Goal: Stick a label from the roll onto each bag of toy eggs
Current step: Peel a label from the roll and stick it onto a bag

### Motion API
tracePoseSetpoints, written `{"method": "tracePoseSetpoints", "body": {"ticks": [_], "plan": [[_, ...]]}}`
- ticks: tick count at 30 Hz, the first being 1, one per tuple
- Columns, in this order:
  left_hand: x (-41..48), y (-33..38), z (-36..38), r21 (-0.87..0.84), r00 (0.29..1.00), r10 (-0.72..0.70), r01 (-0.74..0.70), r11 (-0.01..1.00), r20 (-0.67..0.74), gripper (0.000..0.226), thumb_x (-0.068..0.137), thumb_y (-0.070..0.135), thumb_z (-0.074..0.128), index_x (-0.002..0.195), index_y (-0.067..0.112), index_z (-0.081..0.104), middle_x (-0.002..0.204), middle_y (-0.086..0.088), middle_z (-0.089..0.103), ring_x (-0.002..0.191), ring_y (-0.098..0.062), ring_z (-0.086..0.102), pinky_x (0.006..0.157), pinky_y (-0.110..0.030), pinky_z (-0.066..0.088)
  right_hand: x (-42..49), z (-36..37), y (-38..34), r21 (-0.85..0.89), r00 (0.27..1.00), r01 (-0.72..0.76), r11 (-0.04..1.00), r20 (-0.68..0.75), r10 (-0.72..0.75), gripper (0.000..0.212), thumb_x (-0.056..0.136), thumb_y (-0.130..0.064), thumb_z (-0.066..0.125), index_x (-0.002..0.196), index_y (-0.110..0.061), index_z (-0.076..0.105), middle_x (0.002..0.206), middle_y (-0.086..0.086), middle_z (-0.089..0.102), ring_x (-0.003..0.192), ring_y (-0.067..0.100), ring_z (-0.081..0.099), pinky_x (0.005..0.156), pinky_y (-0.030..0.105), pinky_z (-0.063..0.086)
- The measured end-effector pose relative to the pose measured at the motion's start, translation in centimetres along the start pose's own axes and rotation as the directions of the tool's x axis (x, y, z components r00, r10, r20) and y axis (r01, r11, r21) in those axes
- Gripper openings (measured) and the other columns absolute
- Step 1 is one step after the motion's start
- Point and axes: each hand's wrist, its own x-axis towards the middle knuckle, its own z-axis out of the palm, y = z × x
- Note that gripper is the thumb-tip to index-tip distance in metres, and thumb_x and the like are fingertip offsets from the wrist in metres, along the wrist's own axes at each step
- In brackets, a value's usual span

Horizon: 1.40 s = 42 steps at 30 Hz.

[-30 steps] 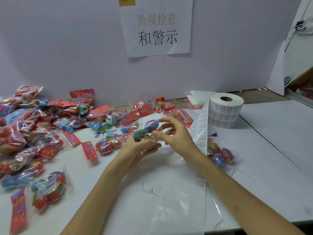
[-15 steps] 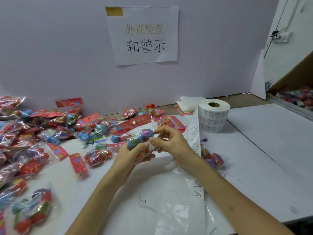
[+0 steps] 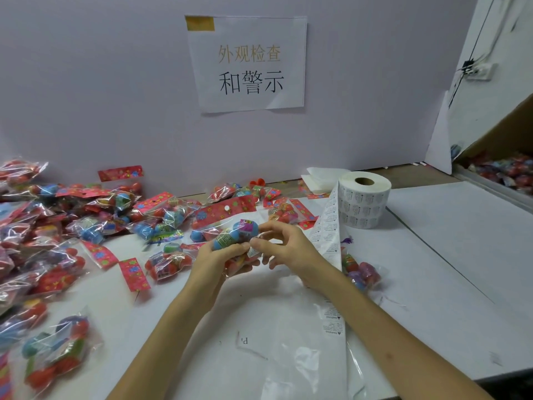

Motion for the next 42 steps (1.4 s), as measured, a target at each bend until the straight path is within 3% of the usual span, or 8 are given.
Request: {"method": "tracePoseSetpoints", "body": {"ticks": [12,16,21,25,30,33,38,42], "plan": [[-0.4,0.2,0.1,0.038,0.997,-0.021,0.024,0.999,-0.076,0.022,0.09,0.007,0.069,0.112,0.006,0.071,0.091,-0.012,0.079,0.079,-0.023,0.077,0.06,-0.027,0.057,-0.2,-0.2,-0.1,0.169,0.994,-0.028,0.985,0.11,0.009,0.029,0.097,-0.009,0.065,0.124,-0.002,0.067,0.103,0.015,0.074,0.08,0.024,0.071,0.071,0.03,0.059],[-0.4,0.4,0.1,-0.035,0.999,-0.028,0.026,0.999,-0.044,0.021,0.092,0.011,0.069,0.113,0.008,0.07,0.097,-0.012,0.079,0.083,-0.022,0.077,0.062,-0.026,0.058,-0.2,-0.3,-0.4,0.234,0.995,-0.043,0.971,0.094,0.022,0.029,0.098,-0.008,0.062,0.127,-0.007,0.066,0.103,0.01,0.074,0.087,0.03,0.07,0.075,0.034,0.061],[-0.6,0.3,0.3,-0.088,0.999,-0.037,0.034,0.996,-0.033,0.033,0.094,0.02,0.07,0.124,0.009,0.067,0.11,-0.016,0.077,0.095,-0.028,0.076,0.068,-0.025,0.058,-0.3,0.3,-0.2,0.107,0.997,0.07,0.992,0.023,-0.073,0.03,0.09,-0.012,0.075,0.12,-0.016,0.071,0.104,0.023,0.071,0.084,0.027,0.075,0.073,0.031,0.06],[-0.6,0.4,0.3,-0.118,0.999,-0.054,0.053,0.992,-0.003,0.031,0.097,0.022,0.066,0.125,0.009,0.067,0.109,-0.013,0.077,0.093,-0.024,0.076,0.069,-0.025,0.058,-0.3,-0.6,-0.3,0.179,0.989,0.02,0.984,0.139,-0.046,0.036,0.094,-0.004,0.069,0.128,-0.013,0.066,0.098,0.001,0.074,0.094,0.028,0.074,0.079,0.032,0.06],[-0.6,0.4,0.3,0.0,1.0,-0.021,0.021,1.0,0.007,0.03,0.094,0.023,0.071,0.12,0.009,0.067,0.097,-0.008,0.079,0.082,-0.022,0.077,0.067,-0.023,0.058,-0.2,-1.1,-0.9,-0.077,0.998,0.022,0.997,0.063,-0.018,0.044,0.087,-0.042,0.071,0.128,-0.026,0.065,0.108,-0.007,0.071,0.099,0.014,0.069,0.074,0.025,0.057],[-0.7,0.3,0.2,0.162,0.997,-0.049,0.038,0.986,0.067,0.035,0.09,0.024,0.076,0.12,0.009,0.066,0.098,-0.009,0.079,0.082,-0.022,0.077,0.066,-0.021,0.056,-0.2,-1.4,-1.4,-0.045,0.998,0.058,0.997,-0.005,-0.058,0.049,0.079,-0.054,0.071,0.124,-0.036,0.06,0.111,-0.009,0.068,0.101,0.006,0.068,0.072,0.023,0.055],[-1.1,0.4,0.8,0.256,0.991,-0.001,-0.032,0.966,0.13,0.05,0.074,0.044,0.078,0.114,0.015,0.07,0.097,-0.007,0.08,0.081,-0.019,0.074,0.064,-0.022,0.057,-0.2,-2.4,-1.3,-0.065,0.99,0.131,0.989,-0.038,-0.134,0.01,0.091,-0.018,0.073,0.1,-0.022,0.072,0.083,-0.005,0.075,0.075,0.013,0.067,0.058,0.023,0.052],[-0.8,0.8,0.4,0.234,0.998,0.062,-0.059,0.97,-0.004,0.05,0.077,0.054,0.069,0.111,0.017,0.073,0.095,-0.007,0.079,0.082,-0.022,0.074,0.064,-0.024,0.057,-0.1,-3.1,-1.4,0.017,0.993,0.044,0.999,-0.107,-0.042,0.012,0.092,-0.004,0.068,0.104,-0.005,0.071,0.079,0.003,0.075,0.064,0.018,0.067,0.059,0.028,0.054]]}}
